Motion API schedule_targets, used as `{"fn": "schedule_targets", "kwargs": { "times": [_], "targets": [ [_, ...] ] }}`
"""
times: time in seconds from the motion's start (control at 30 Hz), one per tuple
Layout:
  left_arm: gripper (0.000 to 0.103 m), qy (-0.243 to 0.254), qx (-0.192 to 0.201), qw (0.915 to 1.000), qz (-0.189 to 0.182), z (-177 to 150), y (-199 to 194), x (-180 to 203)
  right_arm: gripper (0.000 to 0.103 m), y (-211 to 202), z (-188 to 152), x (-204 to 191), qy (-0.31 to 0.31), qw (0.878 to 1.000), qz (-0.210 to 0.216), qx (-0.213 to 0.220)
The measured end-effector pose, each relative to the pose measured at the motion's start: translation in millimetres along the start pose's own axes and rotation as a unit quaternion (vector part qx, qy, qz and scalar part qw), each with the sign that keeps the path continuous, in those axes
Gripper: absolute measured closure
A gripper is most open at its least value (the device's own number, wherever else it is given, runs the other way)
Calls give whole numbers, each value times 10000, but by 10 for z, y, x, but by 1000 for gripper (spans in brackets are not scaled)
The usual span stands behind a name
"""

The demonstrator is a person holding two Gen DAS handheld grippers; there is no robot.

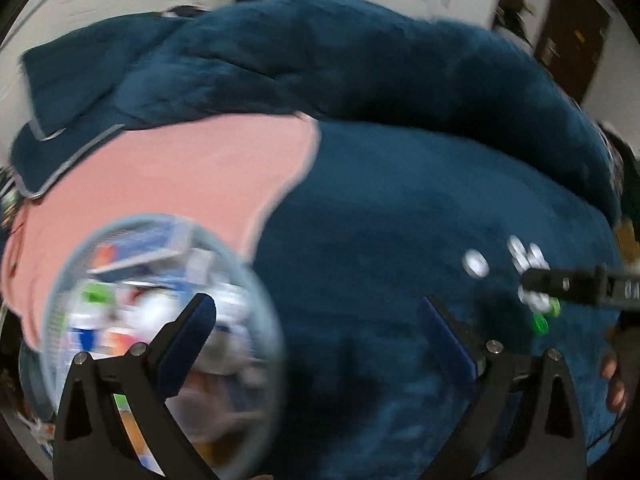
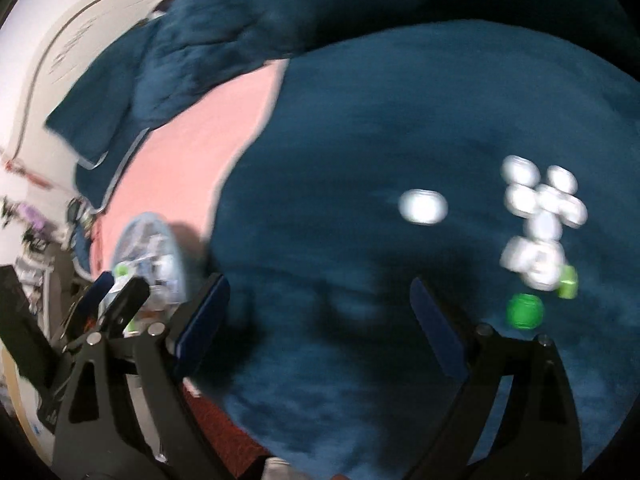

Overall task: Organize objects
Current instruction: 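Move both open tools back over the remaining caps on the blanket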

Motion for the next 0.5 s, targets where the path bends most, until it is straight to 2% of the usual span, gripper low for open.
{"fn": "schedule_targets", "kwargs": {
  "times": [0.13,0.23,0.3,0.43,0.5],
  "targets": [
    [2,469,-536,9970,-302,-377,325,523,10,-68,-137,545,434,9978,-481,-125],
    [2,853,-771,9930,-286,-707,485,745,10,-61,-429,805,663,9929,-913,-383],
    [2,880,-926,9912,-344,-927,580,818,10,-49,-615,907,735,9901,-1117,-430],
    [2,821,-991,9911,-347,-1243,719,834,10,-19,-978,1161,899,9854,-1440,-95],
    [1,866,-711,9932,-327,-1352,708,840,10,-6,-1130,1259,871,9829,-1620,132]
  ]
}}
Point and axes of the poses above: each gripper's, at about its wrist camera, not at the fingertips, and y roughly the way its jaws point, x to its right, z to its top, the point moved 5 cm from there along y, roughly the way its jaws point, and after that the axes turned 5 degrees about x, right-handed, at the moved point
